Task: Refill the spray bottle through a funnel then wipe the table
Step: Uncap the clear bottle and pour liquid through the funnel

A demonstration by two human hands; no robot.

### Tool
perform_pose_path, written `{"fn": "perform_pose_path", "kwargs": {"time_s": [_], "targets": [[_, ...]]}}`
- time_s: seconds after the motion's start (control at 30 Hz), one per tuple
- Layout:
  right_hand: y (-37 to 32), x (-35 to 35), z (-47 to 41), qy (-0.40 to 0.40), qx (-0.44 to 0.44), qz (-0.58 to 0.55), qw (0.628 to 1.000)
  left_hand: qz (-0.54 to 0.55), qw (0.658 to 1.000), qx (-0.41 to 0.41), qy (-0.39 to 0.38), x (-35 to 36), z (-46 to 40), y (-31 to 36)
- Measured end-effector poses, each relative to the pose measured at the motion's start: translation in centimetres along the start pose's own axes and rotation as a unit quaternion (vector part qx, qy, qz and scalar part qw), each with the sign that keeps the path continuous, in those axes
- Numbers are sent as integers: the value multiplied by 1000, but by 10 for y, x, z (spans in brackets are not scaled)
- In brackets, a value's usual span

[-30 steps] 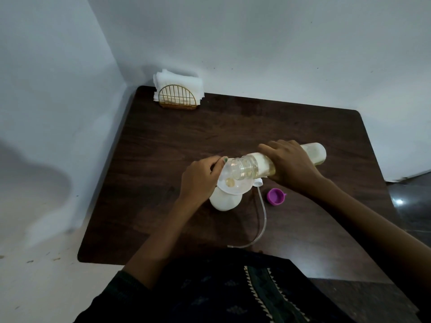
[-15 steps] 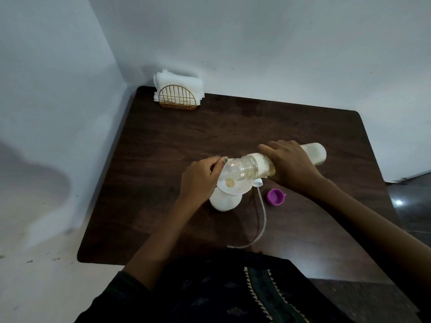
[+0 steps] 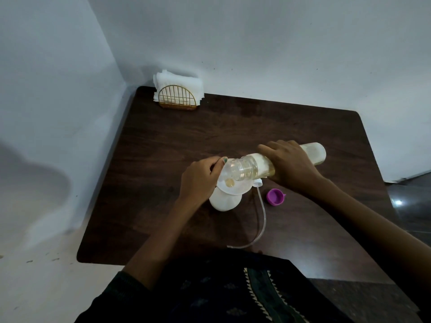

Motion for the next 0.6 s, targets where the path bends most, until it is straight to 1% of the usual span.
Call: {"fn": "perform_pose_path", "kwargs": {"time_s": [0.6], "targets": [[0, -2, 2, 9, -2, 2, 1000, -4, 1000, -2, 6, -1, 1, 3]]}}
Point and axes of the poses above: each hand's wrist, its own z-axis away from the middle knuckle, its own x-axis out of the palm, y = z × x, the point moved 4 cm from there along -z, towards the middle knuckle, and after that the axes turned 3 degrees about -z, right-handed, at the moved point
